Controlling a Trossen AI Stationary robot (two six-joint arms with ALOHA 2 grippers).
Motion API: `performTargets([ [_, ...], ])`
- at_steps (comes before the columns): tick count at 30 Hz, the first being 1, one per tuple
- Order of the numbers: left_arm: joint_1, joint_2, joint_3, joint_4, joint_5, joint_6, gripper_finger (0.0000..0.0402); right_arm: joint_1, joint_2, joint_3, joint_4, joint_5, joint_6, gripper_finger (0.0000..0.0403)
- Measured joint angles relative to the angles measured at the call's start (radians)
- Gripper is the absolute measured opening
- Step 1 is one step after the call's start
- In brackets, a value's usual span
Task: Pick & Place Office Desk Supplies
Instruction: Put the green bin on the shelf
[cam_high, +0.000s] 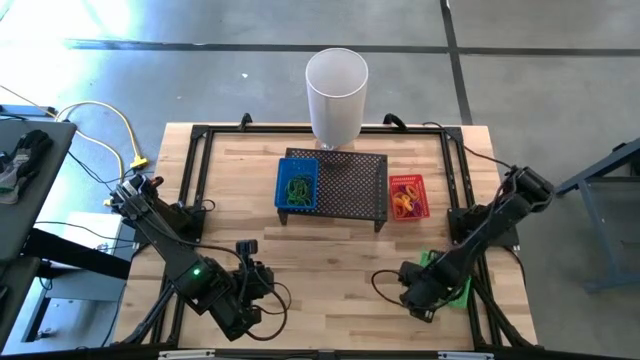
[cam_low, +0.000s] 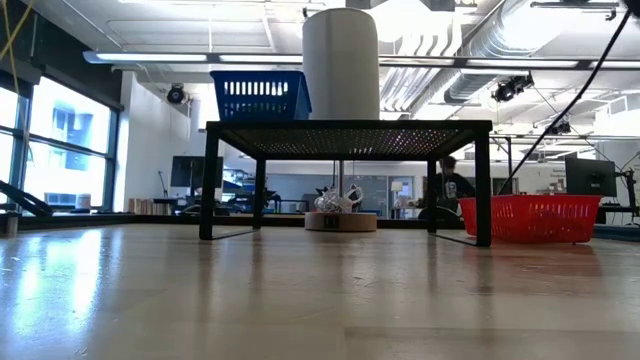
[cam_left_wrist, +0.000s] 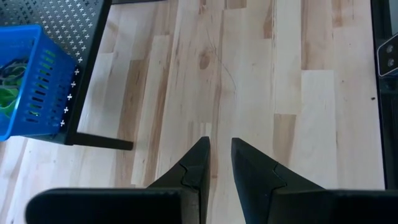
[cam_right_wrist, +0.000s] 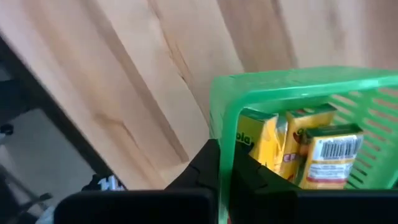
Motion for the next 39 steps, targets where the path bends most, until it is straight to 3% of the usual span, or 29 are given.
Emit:
performTargets([
  [9, 0.022, 0.0, 0.0, 0.0, 0.006, 0.01, 0.0059, 0.014, -0.002, 0.401, -0.385, 0.134, -0.156, 0.0003],
  [14, 0.023, -0.007, 0.0, -0.011, 0.089, 0.015, 0.0059, -0.021, 0.002, 0.529, -0.496, 0.223, -0.373, 0.0003],
  [19, 0.034, -0.031, 0.0, -0.084, 0.152, 0.018, 0.0059, -0.098, 0.004, 0.564, -0.495, 0.343, -0.583, 0.0003],
  [26, 0.001, -0.057, 0.0, -0.174, 0.146, 0.028, 0.0059, -0.259, 0.005, 0.565, -0.437, 0.463, -0.877, 0.0003],
  [32, 0.023, -0.058, -0.001, -0.176, 0.091, 0.01, 0.0059, -0.341, 0.005, 0.565, -0.366, 0.572, -1.237, 0.0003],
  [39, 0.094, -0.054, -0.001, -0.123, 0.086, -0.103, 0.0059, -0.435, 0.005, 0.565, -0.292, 0.57, -1.711, 0.0003],
])
